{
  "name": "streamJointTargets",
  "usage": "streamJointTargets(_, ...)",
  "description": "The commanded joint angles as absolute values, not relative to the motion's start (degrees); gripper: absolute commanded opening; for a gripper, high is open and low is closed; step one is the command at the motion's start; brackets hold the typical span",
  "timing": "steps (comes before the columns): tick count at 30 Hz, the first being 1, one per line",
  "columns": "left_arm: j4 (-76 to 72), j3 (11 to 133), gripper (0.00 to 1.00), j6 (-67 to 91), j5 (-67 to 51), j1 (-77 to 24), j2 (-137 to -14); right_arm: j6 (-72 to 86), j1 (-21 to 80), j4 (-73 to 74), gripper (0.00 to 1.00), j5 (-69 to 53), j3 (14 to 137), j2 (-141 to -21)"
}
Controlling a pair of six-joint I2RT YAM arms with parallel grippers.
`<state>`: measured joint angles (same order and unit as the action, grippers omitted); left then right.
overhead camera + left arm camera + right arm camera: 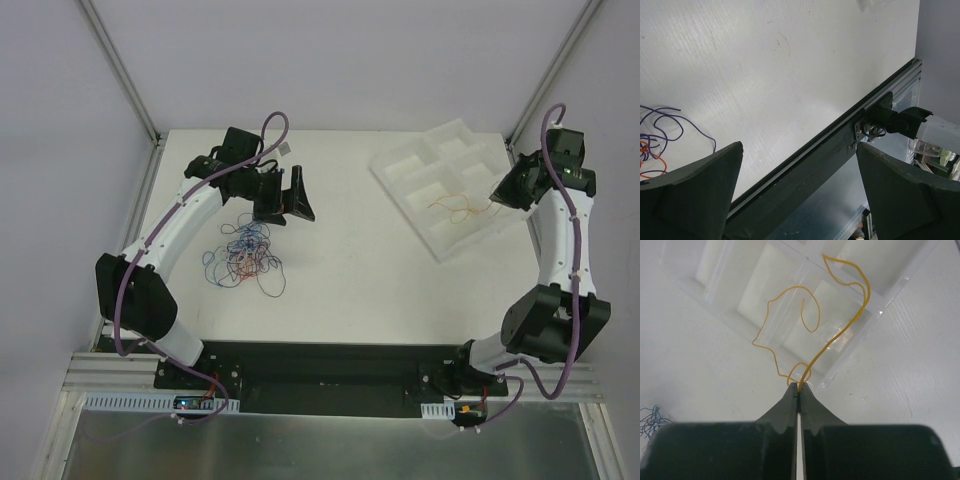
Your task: Untangle the cables
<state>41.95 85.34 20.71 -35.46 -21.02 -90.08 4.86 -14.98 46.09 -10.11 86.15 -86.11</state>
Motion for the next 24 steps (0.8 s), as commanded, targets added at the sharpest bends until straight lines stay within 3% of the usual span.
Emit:
streamJointTargets(1, 42.54, 85.52, 0.95, 22.94, -34.9, -21.44, -87.28, 1.24, -15.38, 50.35, 0.0, -4.57, 89.21, -79.46)
streamJointTargets(11, 42.54, 82.62, 0.95, 24.08, -34.45, -21.62, -86.04, 0.35, -15.29, 48.08, 0.0, -5.36, 82.53, -76.98)
streamJointTargets(24, 42.63, 82.79, 0.95, 21.97, -34.98, -21.62, -86.92, -1.57, -15.29, 53.53, 0.0, -0.36, 89.56, -75.41)
